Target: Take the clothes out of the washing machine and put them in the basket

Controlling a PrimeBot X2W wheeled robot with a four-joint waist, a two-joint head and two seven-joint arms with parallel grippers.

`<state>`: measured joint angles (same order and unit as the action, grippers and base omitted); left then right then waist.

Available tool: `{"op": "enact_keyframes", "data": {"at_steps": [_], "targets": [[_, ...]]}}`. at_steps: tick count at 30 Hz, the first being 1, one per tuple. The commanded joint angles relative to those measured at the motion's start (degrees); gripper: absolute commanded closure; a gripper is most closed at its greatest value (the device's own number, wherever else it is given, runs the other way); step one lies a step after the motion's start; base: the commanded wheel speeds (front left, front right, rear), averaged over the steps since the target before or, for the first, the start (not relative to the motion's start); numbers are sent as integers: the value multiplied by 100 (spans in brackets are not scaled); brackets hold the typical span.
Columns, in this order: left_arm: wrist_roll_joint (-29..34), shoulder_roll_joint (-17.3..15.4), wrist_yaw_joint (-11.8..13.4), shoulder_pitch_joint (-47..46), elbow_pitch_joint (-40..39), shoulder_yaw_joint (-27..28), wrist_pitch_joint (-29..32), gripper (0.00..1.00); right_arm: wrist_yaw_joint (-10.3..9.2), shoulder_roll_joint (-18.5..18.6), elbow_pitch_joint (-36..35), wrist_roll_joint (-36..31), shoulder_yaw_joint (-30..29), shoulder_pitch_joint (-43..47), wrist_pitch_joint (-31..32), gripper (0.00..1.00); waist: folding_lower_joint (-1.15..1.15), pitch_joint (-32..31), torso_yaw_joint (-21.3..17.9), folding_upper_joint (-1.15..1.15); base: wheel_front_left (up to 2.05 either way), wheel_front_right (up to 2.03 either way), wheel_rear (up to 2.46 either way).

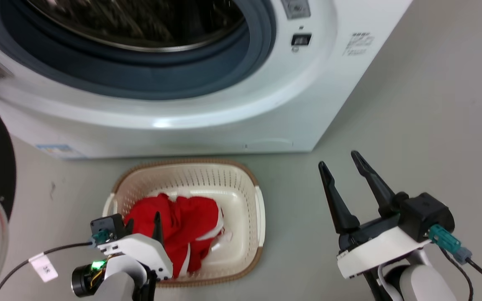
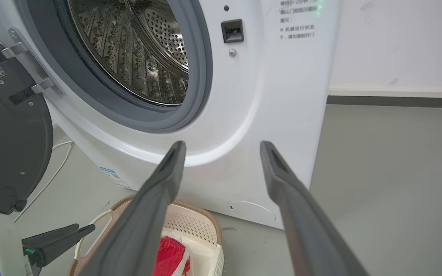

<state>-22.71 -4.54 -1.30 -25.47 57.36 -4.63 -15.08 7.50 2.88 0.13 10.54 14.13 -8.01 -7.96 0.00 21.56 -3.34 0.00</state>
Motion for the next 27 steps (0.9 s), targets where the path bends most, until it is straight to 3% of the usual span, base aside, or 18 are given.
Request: {"op": "enact_keyframes", "data": {"at_steps": [1, 13, 27], "targets": [[44, 1, 28, 117, -62, 35, -12, 0, -2, -2, 13, -16, -11, 114, 17, 0, 0, -612, 2, 0, 0, 0, 0], [583, 89, -100, 1100, -2238, 445, -12, 0, -2, -2, -193, -208, -475, 644, 243, 0, 0, -1682, 106, 0, 0, 0, 0], [1434, -49, -7, 1938, -4799, 498, -12, 0, -2, -2, -490, -424, -897, 1049, 437, 0, 0, -2193, 214, 0, 0, 0, 0]]}}
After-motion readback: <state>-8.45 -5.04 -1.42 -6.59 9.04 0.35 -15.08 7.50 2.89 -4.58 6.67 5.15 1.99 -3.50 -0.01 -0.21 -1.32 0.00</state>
